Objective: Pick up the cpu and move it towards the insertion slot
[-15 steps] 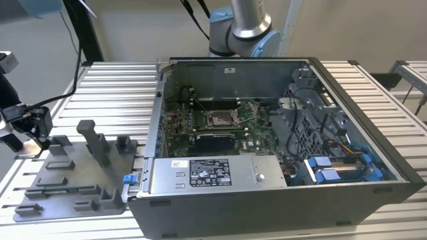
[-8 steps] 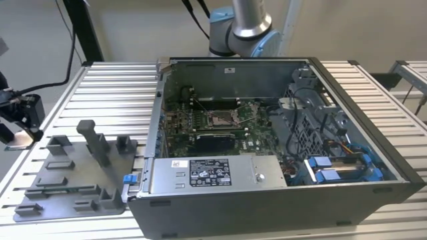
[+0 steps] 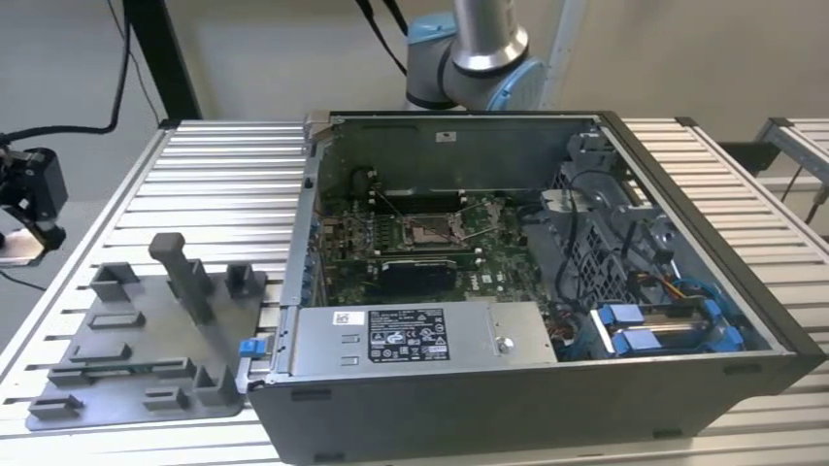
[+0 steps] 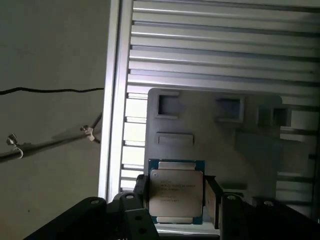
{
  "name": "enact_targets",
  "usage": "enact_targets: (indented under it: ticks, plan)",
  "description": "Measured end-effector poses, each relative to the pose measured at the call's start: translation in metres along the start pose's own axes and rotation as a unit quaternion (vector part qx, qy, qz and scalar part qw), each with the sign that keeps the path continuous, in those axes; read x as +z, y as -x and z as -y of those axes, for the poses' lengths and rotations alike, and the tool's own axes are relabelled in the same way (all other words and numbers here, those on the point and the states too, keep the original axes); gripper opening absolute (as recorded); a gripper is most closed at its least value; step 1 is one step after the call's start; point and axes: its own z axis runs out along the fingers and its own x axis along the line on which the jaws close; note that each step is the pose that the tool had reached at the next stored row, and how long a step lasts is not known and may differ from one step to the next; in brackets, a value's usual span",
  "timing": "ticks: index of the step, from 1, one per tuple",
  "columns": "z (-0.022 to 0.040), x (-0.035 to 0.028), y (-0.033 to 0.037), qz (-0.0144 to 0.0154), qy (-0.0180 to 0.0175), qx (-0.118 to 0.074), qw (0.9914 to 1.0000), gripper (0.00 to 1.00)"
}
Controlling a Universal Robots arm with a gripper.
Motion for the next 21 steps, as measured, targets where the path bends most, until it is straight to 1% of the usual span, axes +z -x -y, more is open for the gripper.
enact_targets:
  ticks: [3, 7, 12, 21]
  plan:
    - [-0.0005, -0.0112, 0.0, 0.0, 0.0, 0.0, 1.0, 0.0]
    - [-0.001, -0.0241, 0.0, 0.0, 0.0, 0.0, 1.0, 0.0]
    - [-0.0017, -0.0418, -0.0001, 0.0001, 0.0, 0.0, 1.0, 0.0]
    - [-0.0031, -0.0747, -0.0002, 0.0, 0.0, 0.0, 1.0, 0.0]
